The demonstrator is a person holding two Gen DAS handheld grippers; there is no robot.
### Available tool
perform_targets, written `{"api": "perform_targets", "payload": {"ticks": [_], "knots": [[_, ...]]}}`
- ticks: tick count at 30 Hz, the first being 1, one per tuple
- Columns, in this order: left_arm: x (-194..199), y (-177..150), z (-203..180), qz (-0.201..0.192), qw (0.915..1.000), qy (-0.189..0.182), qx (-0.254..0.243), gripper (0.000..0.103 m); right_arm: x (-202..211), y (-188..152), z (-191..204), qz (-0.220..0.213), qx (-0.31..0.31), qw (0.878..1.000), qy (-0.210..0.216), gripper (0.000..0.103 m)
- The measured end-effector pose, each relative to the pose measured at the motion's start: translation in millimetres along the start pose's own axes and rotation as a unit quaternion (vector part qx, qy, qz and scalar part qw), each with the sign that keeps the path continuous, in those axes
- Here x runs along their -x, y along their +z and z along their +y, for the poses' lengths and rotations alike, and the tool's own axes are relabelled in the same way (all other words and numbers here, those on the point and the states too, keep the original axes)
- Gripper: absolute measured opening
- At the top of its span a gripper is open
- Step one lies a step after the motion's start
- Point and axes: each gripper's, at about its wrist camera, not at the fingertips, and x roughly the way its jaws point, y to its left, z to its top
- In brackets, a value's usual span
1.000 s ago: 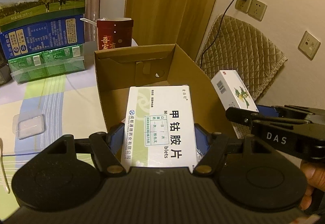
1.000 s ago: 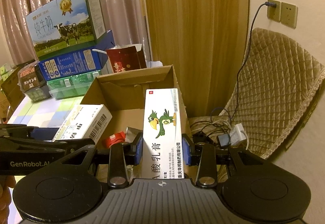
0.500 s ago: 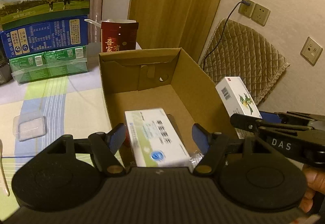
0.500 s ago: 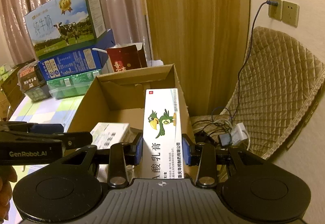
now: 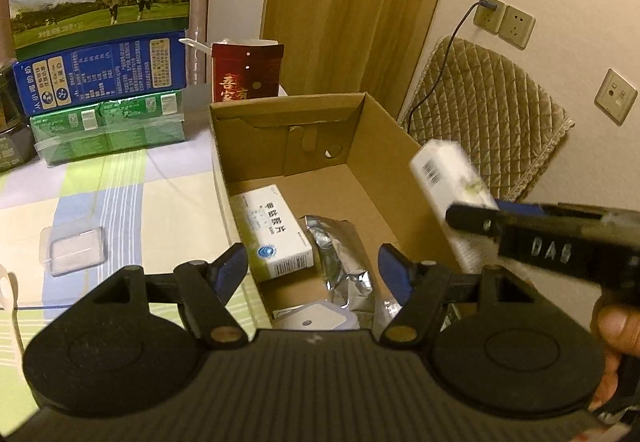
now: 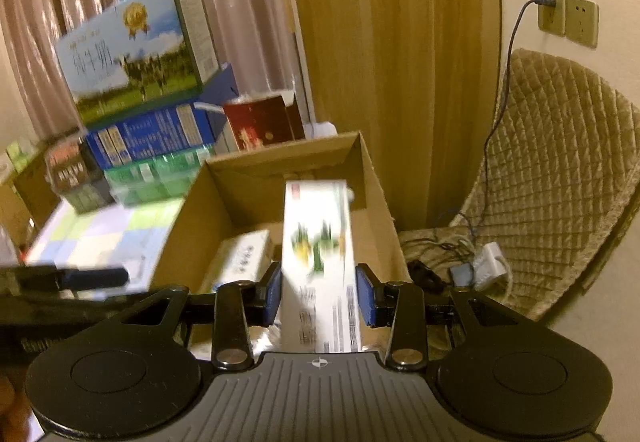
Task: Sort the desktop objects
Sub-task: 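Open both grippers to drop the medicine boxes into the box, then move both grippers back from the box over the table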
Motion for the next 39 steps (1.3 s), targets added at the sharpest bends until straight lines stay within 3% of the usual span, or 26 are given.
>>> {"api": "perform_targets", "payload": {"ticks": [1, 2, 16, 27, 32, 39], "knots": [[0, -1, 1, 0.001, 1.0, 0.001, 0.0, 0.067, 1, 1, -1, -0.001, -0.003, 1.0, 0.001, 0.058], [1, -2, 2, 0.001, 1.0, 0.002, 0.001, 0.067, 2, 0, -1, -0.003, -0.002, 1.0, 0.002, 0.061], [20, -17, 8, 0.006, 0.9999, 0.015, 0.002, 0.071, 28, -22, -1, 0.01, -0.011, 1.0, -0.005, 0.064], [56, -29, 15, -0.001, 0.9995, 0.033, 0.001, 0.077, 55, -35, 15, 0.006, -0.005, 1.0, -0.004, 0.08], [73, -35, 17, -0.006, 0.9992, 0.039, 0.001, 0.086, 69, -39, 24, -0.001, -0.006, 1.0, -0.005, 0.1], [95, -46, 26, -0.01, 0.9989, 0.046, 0.003, 0.097, 84, -42, 43, -0.003, 0.009, 1.0, 0.002, 0.101]]}}
